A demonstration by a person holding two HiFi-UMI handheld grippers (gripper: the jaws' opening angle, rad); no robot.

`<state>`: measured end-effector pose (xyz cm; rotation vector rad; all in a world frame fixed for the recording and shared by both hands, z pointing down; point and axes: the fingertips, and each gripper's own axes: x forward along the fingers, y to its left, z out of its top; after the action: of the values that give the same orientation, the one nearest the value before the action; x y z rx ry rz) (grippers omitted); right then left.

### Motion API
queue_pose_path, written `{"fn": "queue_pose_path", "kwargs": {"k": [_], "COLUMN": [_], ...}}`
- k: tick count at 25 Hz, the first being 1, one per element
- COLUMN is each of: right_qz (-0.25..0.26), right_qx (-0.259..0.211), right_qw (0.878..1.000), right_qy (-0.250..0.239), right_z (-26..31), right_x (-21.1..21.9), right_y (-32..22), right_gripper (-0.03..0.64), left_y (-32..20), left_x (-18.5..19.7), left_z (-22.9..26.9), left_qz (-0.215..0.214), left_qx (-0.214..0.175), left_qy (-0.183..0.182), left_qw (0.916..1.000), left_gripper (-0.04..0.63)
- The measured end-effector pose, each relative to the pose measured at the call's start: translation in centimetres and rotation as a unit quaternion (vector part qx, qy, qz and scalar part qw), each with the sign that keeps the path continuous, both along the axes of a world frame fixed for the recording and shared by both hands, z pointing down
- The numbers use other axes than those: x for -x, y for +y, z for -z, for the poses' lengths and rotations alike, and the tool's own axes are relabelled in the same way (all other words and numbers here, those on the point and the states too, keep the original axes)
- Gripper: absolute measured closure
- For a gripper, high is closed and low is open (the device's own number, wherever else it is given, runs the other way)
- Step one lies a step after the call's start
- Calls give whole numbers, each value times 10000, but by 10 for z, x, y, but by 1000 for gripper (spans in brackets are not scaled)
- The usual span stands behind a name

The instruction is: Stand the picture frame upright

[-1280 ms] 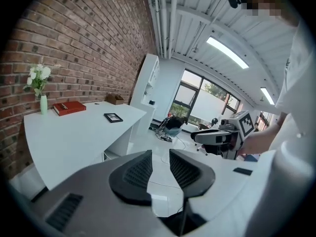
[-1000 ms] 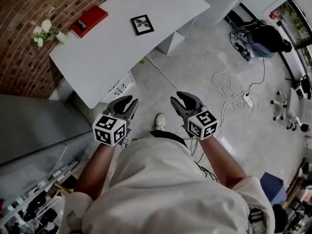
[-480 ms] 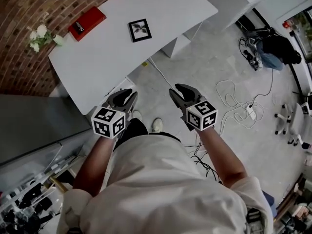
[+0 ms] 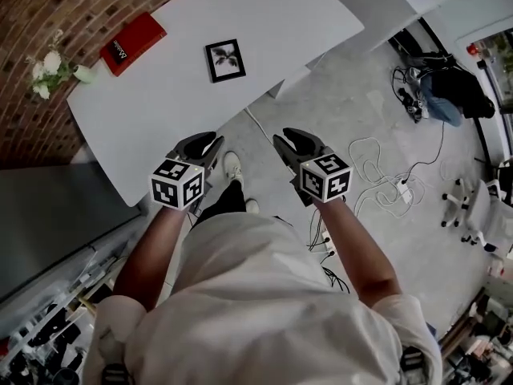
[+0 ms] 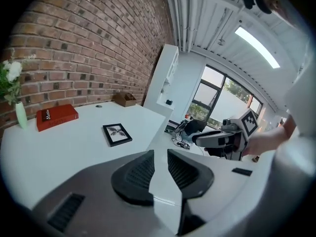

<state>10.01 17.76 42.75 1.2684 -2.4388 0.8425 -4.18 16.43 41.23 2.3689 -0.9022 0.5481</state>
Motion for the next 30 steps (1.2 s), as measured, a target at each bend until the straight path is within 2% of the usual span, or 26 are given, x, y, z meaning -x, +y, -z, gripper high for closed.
{"fn": "queue_pose_path", "kwargs": {"k": [14,26,30], "right_qz": [175,857,1080], "right_qx": [522,1201,1342], "right_qw": [9980,9884,9842], "right_qy": [295,358,403], "right_z": [-44,-104,-121], "right_x": [25,38,37], "right_y": [-158,-253,-280], "right_gripper": [488,488,488], "left_y": [-145,-224,-245], "left_x": [16,29,27], "left_z": [-49,-105,-118], "left_qz": [28,735,823], "left_qx": [433,1069,1152], "left_qy": [65,-30,-108], "left_qw": [9990,9915,9899], "left_gripper": [512,511,509]}}
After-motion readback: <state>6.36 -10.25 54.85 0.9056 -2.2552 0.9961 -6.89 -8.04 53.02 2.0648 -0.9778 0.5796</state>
